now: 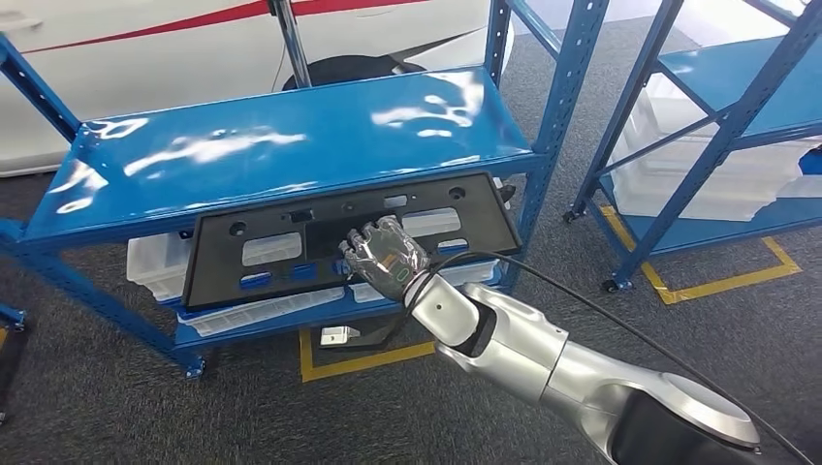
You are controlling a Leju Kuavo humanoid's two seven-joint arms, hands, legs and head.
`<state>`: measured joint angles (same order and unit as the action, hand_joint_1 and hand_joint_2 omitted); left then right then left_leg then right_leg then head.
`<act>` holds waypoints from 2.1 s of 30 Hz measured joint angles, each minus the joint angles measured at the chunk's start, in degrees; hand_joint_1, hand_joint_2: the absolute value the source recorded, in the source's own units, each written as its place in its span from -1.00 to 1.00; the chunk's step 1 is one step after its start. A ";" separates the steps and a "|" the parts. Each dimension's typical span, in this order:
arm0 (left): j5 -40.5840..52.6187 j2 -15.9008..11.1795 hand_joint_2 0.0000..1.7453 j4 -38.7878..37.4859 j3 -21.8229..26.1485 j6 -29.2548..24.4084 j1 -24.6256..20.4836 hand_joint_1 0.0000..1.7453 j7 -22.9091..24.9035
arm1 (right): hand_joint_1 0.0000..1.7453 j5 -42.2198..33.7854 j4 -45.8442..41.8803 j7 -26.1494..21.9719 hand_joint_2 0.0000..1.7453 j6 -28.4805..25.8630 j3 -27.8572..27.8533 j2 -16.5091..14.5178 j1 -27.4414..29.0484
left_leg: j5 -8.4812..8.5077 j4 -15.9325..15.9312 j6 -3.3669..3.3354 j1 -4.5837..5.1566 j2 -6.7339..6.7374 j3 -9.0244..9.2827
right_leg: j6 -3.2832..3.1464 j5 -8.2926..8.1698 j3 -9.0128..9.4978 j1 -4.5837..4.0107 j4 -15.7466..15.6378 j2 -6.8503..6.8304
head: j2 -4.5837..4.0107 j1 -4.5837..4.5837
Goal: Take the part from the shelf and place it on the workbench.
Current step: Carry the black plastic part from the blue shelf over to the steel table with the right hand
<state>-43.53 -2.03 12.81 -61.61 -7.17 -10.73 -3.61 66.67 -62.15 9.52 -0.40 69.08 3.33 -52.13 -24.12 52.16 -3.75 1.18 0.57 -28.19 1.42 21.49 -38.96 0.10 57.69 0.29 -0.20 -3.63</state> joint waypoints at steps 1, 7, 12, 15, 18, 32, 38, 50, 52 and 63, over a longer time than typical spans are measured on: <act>0.04 0.03 1.00 0.00 0.00 0.01 -0.03 -1.00 0.00 | 1.00 -0.14 0.01 -0.02 1.00 0.06 -0.03 0.07 0.00 | 0.92 -0.33 -0.05 -0.20 0.08 -0.53 | 0.22 2.92 -0.95 0.04 2.80 0.03 | 0.00 0.04; 0.15 0.04 1.00 0.00 -0.02 0.09 0.02 -1.00 0.00 | 1.00 -0.57 0.05 0.07 1.00 0.17 -0.09 0.34 0.33 | 4.88 0.26 0.75 -0.78 0.27 -5.90 | 1.91 5.58 1.42 1.25 12.06 -0.07 | 0.00 0.09; 0.21 -0.04 1.00 0.00 -0.02 0.08 0.03 -1.00 -0.02 | 1.00 -0.76 0.01 0.22 1.00 0.14 -0.43 0.28 0.15 | 6.87 2.35 2.44 -1.17 0.18 -9.02 | 0.82 7.30 10.48 0.84 -1.72 0.19 | 0.00 0.05; 0.23 -0.01 1.00 0.00 -0.04 0.14 0.49 -1.00 -0.02 | 1.00 -1.02 0.03 0.31 1.00 0.17 -0.48 0.33 0.22 | 4.43 4.77 3.35 -1.81 0.05 -10.41 | -0.86 5.67 8.97 0.65 -1.67 -0.10 | 0.00 0.03; 0.24 0.04 1.00 0.00 -0.07 0.20 0.51 -1.00 -0.02 | 1.00 -1.20 0.03 0.40 1.00 0.18 -0.55 0.33 0.22 | -4.09 15.85 4.01 -1.94 0.00 -13.49 | -1.55 3.69 6.55 0.58 -1.64 -0.13 | 0.00 -0.01; -0.22 0.05 1.00 0.00 -0.05 -0.07 -0.30 -1.00 0.07 | 1.00 -2.48 0.69 -0.91 1.00 -0.52 -0.92 0.25 -0.63 | 0.59 0.74 0.61 -1.12 -0.13 -1.81 | 1.13 5.28 -1.17 0.78 4.43 -0.20 | 0.00 0.02; -0.32 0.07 1.00 0.00 -0.04 -0.11 -0.05 -1.00 0.05 | 1.00 -2.50 1.81 -1.05 1.00 -0.75 -0.93 0.22 -0.73 | 4.67 1.16 0.84 -0.93 -0.09 -7.03 | 1.55 6.00 2.62 0.87 11.13 -0.22 | 0.00 0.10; 0.12 0.15 1.00 0.00 -0.07 -0.20 0.76 -1.00 -0.10 | 1.00 -3.05 2.31 -1.16 1.00 -0.81 -1.14 -0.31 -1.16 | -5.44 19.93 4.16 -1.79 -0.25 -14.12 | -1.81 2.97 6.02 0.20 -2.30 -0.30 | 0.00 -0.14; 0.16 0.15 1.00 0.00 -0.07 -0.21 0.78 -1.00 -0.11 | 1.00 -3.07 2.33 -1.17 1.00 -0.80 -1.13 -0.31 -1.10 | -3.67 20.14 3.85 -1.70 -0.27 -11.89 | -1.72 1.66 4.25 0.13 -2.27 -0.28 | 0.00 -0.15; 0.69 0.22 1.00 0.00 -0.07 -0.36 0.67 -1.00 -0.20 | 1.00 -3.98 2.42 -1.15 1.00 0.25 -1.22 -0.21 -1.23 | -0.25 -0.06 0.40 -0.80 -0.19 -0.52 | 0.78 5.24 -1.93 0.24 5.82 -0.21 | 0.00 0.09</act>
<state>-42.84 -1.81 12.81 -61.68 -7.53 -10.06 -3.80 62.69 -59.73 8.38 -0.15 67.87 3.11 -53.35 -24.37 52.10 -3.36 0.38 0.37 -28.71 2.20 26.73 -40.89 0.34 63.50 0.08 -0.20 -3.54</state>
